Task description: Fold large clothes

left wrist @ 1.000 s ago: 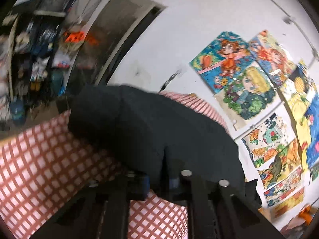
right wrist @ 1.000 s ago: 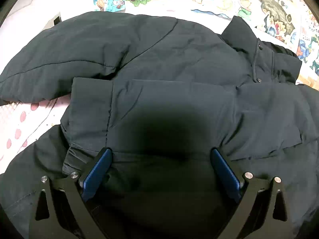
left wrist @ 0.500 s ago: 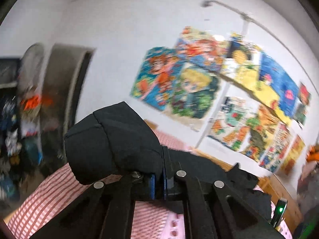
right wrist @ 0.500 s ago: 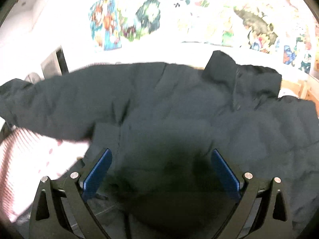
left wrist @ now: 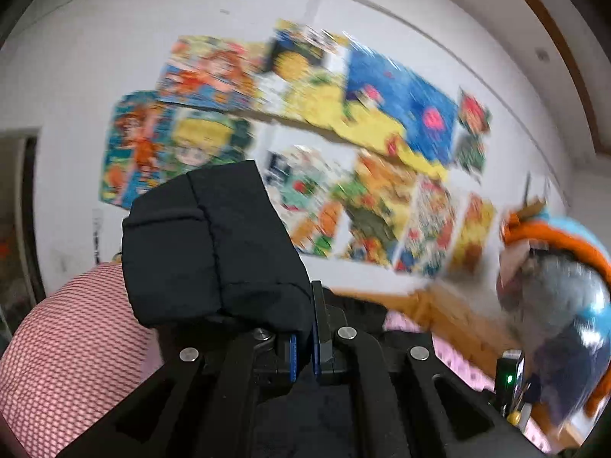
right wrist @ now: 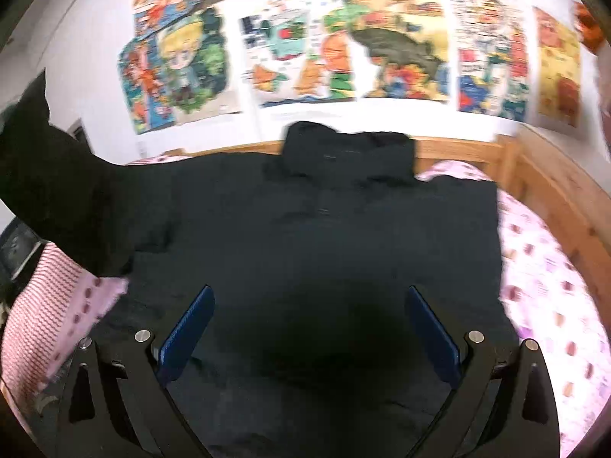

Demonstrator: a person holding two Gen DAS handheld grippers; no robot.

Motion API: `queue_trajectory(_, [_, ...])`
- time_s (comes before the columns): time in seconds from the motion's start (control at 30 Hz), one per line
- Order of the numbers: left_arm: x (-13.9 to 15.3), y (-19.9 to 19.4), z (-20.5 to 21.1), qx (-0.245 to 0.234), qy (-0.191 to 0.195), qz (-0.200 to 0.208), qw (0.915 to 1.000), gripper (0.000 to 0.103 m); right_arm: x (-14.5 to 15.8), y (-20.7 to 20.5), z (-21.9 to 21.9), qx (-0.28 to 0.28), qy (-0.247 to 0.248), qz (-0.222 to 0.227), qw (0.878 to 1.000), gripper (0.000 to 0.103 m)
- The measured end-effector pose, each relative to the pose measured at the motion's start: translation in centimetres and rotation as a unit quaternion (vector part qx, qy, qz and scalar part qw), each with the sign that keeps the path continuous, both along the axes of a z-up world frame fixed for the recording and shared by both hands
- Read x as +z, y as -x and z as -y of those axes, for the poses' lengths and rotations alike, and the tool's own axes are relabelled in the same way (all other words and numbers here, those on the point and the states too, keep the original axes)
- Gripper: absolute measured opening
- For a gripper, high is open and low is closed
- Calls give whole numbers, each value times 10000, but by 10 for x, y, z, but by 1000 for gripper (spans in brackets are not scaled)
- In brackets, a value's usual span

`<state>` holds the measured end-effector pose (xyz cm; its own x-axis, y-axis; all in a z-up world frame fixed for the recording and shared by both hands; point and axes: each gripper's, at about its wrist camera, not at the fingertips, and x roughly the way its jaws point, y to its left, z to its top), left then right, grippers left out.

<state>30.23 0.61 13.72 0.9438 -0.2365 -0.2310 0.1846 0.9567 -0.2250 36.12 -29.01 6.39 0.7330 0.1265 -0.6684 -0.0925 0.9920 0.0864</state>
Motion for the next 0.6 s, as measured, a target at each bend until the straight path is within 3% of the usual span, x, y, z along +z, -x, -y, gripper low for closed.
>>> queue_trajectory(0.1, [-11,-13,41,-381,-369,-288,9982,6,-8,2,30,-286,-27,-140,9995,98])
queue_trajectory(0.23, [-41,-25,90,-849,-903,-713,9897,6,-12,2,57,-530,-86,-193,9984,98])
queue_trajectory(0.37, [-77,-33,127,-1321,-1327,-1009,9771,7,-15,5,79,-677,14,-248,9974,98])
queue_trajectory(0.47, [-103,-42,146,-1769,-1465,-1406,9631,9,-19,13,93,-794,-60,-229,9966,98])
queue_trajectory(0.5, [-112,-45,151,-1907,-1503,-1575,9572,10,-21,15,96,-816,-67,-251,9963,98])
queue_trajectory(0.6, [-133,-46,159,-2044,-1739,-1907,9443,36,-27,17,105,-879,-63,-330,9956,98])
